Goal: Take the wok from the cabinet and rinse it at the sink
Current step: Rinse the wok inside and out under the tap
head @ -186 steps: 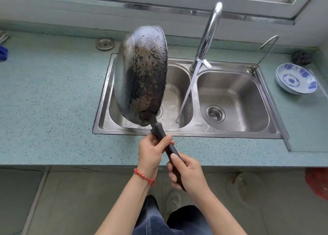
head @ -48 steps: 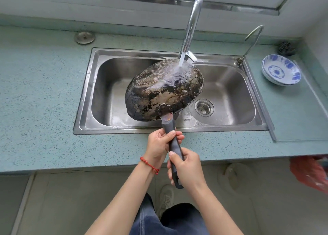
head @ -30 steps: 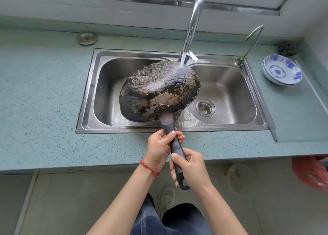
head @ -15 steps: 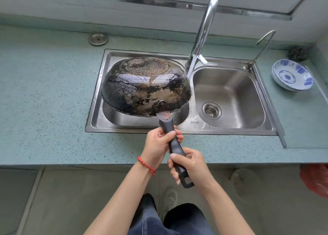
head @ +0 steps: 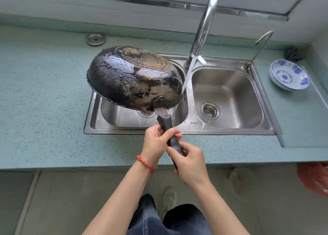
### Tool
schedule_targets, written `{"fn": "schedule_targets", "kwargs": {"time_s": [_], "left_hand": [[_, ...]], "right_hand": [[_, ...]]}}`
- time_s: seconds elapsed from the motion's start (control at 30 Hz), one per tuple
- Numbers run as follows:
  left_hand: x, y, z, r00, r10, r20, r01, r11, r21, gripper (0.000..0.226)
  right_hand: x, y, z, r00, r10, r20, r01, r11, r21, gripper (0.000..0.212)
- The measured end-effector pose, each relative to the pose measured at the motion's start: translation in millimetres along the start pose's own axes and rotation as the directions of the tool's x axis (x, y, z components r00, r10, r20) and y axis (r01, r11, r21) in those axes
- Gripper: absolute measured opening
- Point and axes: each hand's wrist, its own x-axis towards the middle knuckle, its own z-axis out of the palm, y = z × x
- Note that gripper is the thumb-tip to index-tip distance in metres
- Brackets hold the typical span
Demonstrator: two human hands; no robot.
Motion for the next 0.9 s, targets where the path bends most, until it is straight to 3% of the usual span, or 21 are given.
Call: {"fn": "schedule_targets", "kwargs": {"time_s": [0.1,0.2,0.4,0.63,0.8,0.9], "left_hand": [[-1.2,-2.2,-3.4,0.999,-0.015,0.030,0.017,0.998,-0.063,0.013],[-2.2,-5.4,-4.7,0.992,-0.098,0.079,0.116,0.956,-0.271,0.016],[-3.3,-9.9,-5.9,0.930,-0.285,0.232,0.367,0.696,-0.617,0.035],[1.0,-2.5,-6.9,0.945,-0.266,0.193,0.323,0.860,-0.395,0.014],[-2.3,-0.4,-3.0,0.972,-0.221,0.082,0.236,0.911,-0.337,0.014],[-4.5,-3.2,0.0,0.983,-0.182,-0.037,0.172,0.966,-0.191,0.019]], "right_hand": [[-1.7,-0.6,-1.1,0.999,0.024,0.030,-0.027,0.995,0.091,0.034],[-2.6,2.2,-3.6,0.996,0.047,0.070,-0.059,0.983,0.176,0.031],[-5.3,8.3,-1.0,0.988,0.072,0.137,-0.111,0.945,0.309,0.028],[-2.9,12.3,-7.0,0.958,0.103,0.268,-0.201,0.907,0.371,0.035],[-1.0,5.6,-15.7,0.937,0.106,0.333,-0.214,0.928,0.306,0.009],[-3.3,-1.4,-16.3,0.949,0.087,0.302,-0.169,0.951,0.258,0.011]]}}
